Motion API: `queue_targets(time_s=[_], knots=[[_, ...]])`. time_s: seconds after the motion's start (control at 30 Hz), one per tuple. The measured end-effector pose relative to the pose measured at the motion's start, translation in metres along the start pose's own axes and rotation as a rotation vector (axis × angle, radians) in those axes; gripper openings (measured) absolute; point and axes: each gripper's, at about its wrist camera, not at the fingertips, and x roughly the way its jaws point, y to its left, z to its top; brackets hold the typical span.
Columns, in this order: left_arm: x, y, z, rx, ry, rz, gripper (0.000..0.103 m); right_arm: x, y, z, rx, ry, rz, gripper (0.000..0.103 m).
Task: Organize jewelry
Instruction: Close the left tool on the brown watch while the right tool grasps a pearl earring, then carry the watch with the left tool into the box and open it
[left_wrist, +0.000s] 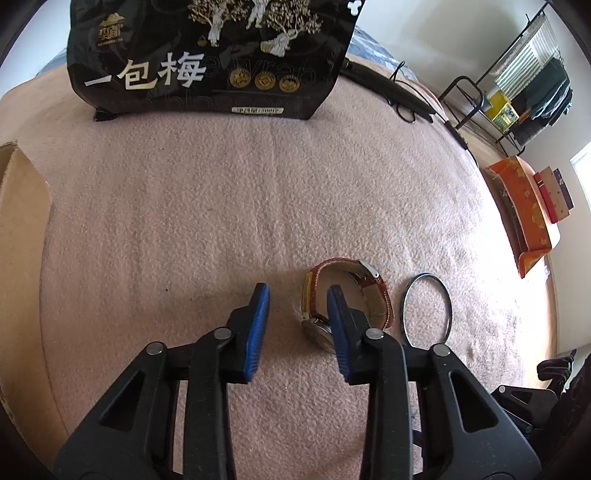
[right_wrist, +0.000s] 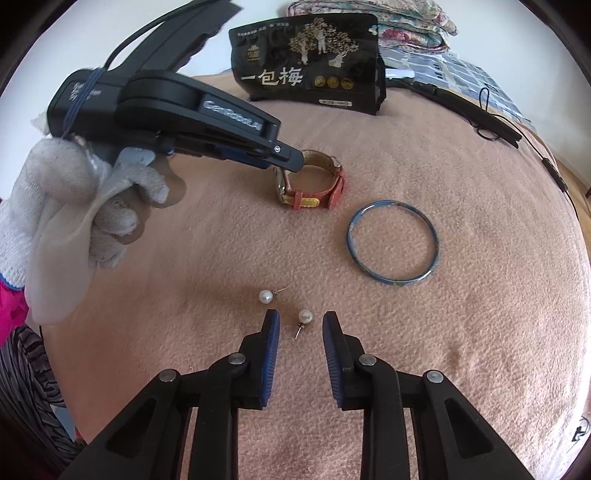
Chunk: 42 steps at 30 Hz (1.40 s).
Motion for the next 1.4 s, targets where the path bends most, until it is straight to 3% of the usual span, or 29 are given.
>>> queue_targets(time_s=[0.37,0.47,0.67,0.97,1.4], knots=[[0.004,-0.007,0.000,0.014,0.002,-0.007,0.011,0.008,0.005,0.001,-0.041,0.017,-0.042,0.020],[0.005,-0.009,0.000,0.021,-0.001,0.000,0.010,0.011,0.006,0.000,-0.051,0.023,-0.048,0.019],[0.005,-0.008,0.001,0.016,-0.004,0.006,0.007,0.011,0.007,0.000,-0.063,0.011,-0.045,0.006],[-0.009,-0.003,0.000,0.018,-0.027,0.012,0.004,0.001,0.005,0.004,-0.052,-0.016,-0.056,0.006],[-0.073,0.016,-0.005,0.003,-0.130,0.000,0.004,-0.046,0.007,0.014,-0.003,-0.115,-0.096,0.006]])
